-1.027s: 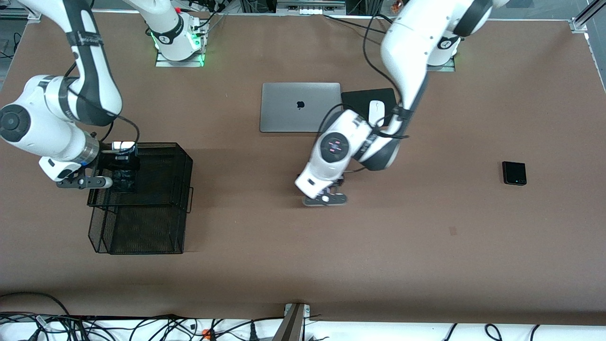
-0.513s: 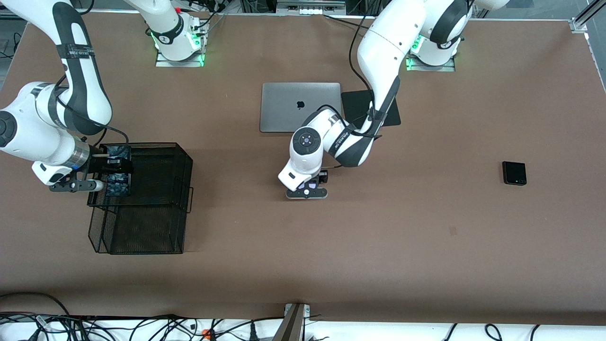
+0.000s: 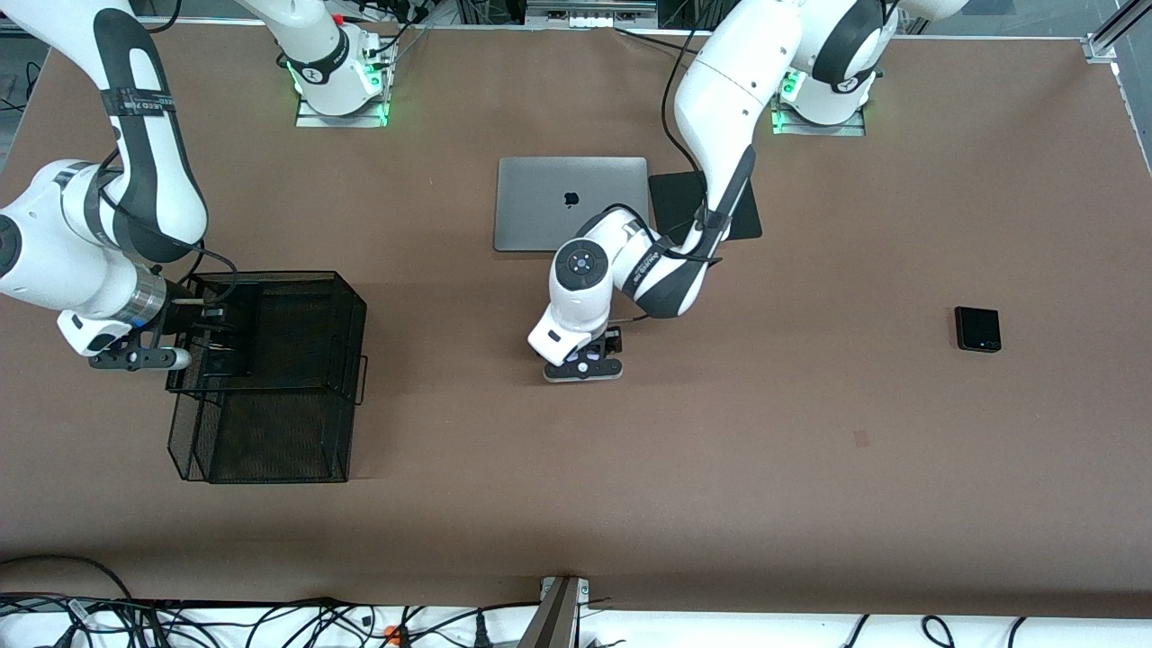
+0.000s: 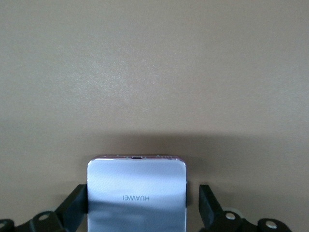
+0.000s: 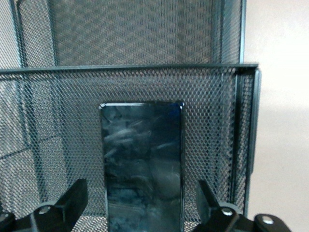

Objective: Place phones with both arms
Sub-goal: 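Release the Huawei phone with the left gripper while the right gripper approaches, then grasp the Huawei with the right gripper while the left gripper grasps the flip, then drop the Huawei in the basket while the left gripper carries the flip phone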

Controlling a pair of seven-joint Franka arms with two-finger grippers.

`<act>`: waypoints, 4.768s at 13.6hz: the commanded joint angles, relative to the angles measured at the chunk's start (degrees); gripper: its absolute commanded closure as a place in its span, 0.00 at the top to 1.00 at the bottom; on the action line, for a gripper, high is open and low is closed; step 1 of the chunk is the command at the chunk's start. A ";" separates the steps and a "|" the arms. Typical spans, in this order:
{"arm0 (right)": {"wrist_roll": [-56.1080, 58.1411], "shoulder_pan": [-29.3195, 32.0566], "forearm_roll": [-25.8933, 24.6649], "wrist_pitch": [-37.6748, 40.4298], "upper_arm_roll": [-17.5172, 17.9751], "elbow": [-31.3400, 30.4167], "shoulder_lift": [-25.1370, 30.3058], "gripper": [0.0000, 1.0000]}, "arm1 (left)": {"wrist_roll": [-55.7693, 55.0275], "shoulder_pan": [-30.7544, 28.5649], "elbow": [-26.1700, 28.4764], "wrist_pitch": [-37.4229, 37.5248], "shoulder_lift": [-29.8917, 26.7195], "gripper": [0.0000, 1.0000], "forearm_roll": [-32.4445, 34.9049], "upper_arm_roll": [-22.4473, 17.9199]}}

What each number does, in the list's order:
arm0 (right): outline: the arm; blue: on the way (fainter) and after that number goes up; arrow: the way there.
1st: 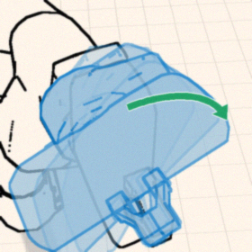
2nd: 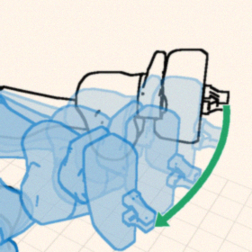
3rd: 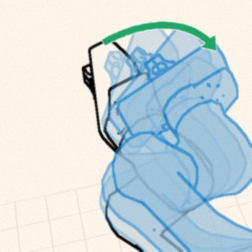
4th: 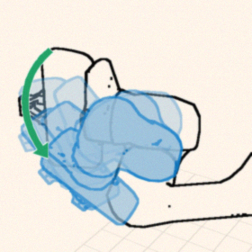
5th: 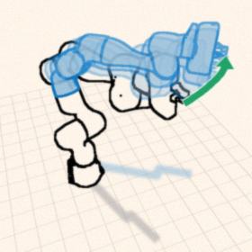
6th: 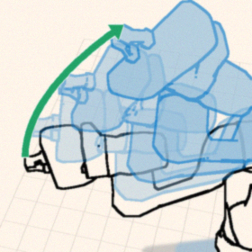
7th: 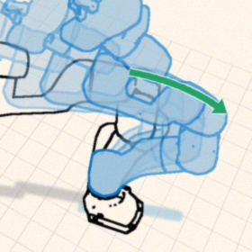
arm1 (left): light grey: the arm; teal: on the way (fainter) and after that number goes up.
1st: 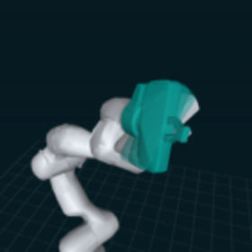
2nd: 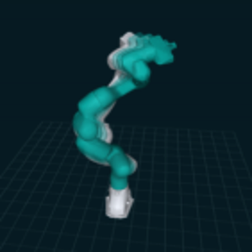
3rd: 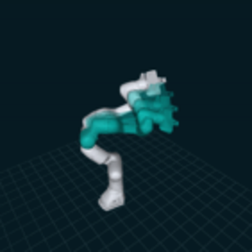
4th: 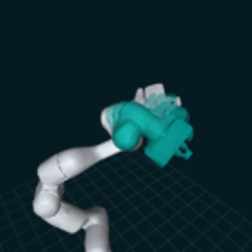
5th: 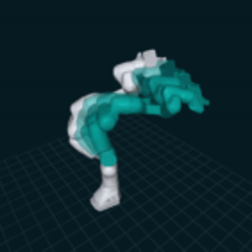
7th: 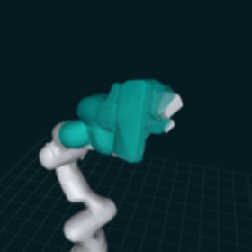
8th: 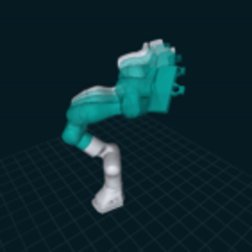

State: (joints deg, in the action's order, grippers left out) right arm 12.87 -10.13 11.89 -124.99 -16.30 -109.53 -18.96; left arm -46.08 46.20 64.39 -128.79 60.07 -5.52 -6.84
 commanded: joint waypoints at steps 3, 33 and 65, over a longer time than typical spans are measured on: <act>-3.79 -0.32 1.39 13.77 0.83 11.50 -0.11 0.99 | -1.38 -0.66 -6.70 10.88 -1.01 1.00 -0.01 -2.74; -45.83 -42.42 -8.99 -10.89 2.59 41.50 -39.31 0.99 | 72.08 -59.73 52.05 -6.37 -37.66 1.00 7.90 0.25; -22.63 -33.65 -6.36 24.36 -17.10 27.82 -9.27 0.00 | 70.19 -68.09 42.51 -0.37 -29.58 0.00 6.40 9.30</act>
State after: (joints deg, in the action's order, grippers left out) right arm -12.74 -45.34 3.99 -100.12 -33.89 -74.77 -33.23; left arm 26.75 -24.21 112.81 -137.07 30.55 1.75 2.66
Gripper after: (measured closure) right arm 0.141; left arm 0.198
